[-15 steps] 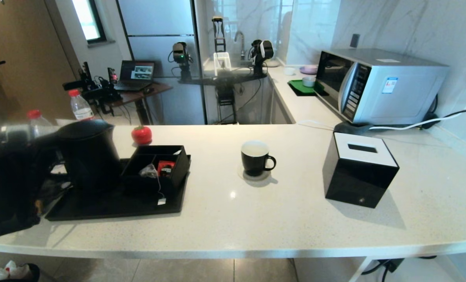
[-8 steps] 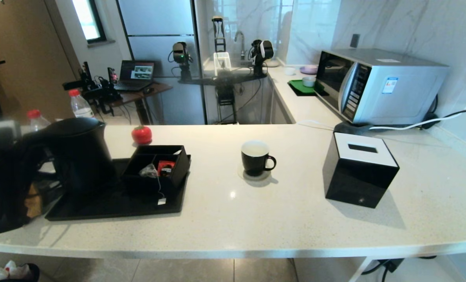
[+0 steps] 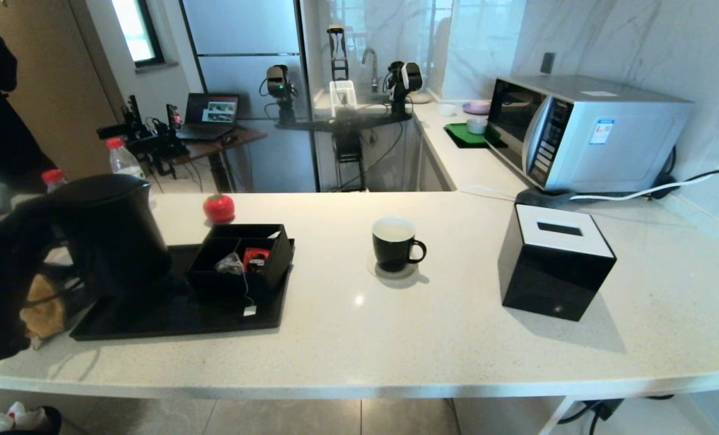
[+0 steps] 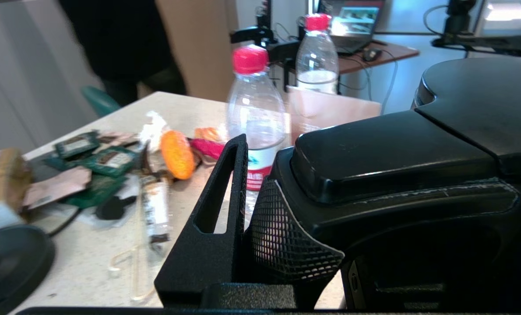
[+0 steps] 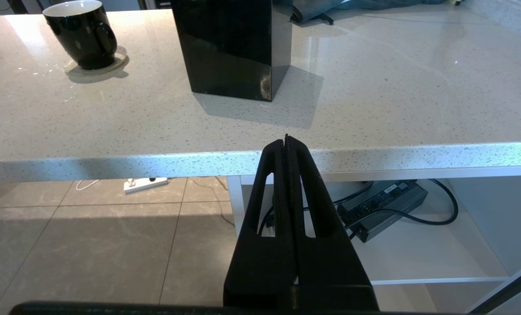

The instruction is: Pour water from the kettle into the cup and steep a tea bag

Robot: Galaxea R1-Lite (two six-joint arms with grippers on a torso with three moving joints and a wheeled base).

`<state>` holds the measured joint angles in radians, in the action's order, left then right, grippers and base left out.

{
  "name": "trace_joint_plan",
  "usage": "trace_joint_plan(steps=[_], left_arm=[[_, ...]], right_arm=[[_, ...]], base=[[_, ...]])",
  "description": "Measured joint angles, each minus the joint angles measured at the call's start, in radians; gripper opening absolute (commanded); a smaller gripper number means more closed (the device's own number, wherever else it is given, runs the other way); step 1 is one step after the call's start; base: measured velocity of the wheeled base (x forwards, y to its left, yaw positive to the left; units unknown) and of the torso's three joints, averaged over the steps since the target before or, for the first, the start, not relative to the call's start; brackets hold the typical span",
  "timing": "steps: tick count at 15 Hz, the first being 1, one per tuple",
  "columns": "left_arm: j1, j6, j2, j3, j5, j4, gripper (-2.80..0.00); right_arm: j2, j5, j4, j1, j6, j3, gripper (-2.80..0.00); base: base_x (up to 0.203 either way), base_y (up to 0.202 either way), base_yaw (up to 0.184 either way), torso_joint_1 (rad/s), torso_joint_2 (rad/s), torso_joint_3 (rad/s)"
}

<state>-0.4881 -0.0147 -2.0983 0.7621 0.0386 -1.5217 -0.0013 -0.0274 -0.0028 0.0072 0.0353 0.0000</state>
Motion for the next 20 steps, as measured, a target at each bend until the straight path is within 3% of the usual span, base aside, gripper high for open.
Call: trace_joint_plan(steps=[5,12,20], left_arm=[[0.003,0.003,0.056,-0.025,-0.002,-0.001,-2.8],[0.037,0.004,0.178,-0.145,-0.033,-0.001,-2.8],[0.167,0.004,0.328,-0.258,-0.033,0.0,-2.8]], right_arm=[[0.0,0.0,0.0,0.0,0.0,0.0,-2.8],[0.0,0.0,0.0,0.0,0.0,0.0,-2.8],[0.0,0.0,0.0,0.0,0.0,0.0,-2.8]], base=[[0.0,0.0,0.0,0.0,0.0,0.0],[0.0,0.0,0.0,0.0,0.0,0.0],[0.0,0.0,0.0,0.0,0.0,0.0]])
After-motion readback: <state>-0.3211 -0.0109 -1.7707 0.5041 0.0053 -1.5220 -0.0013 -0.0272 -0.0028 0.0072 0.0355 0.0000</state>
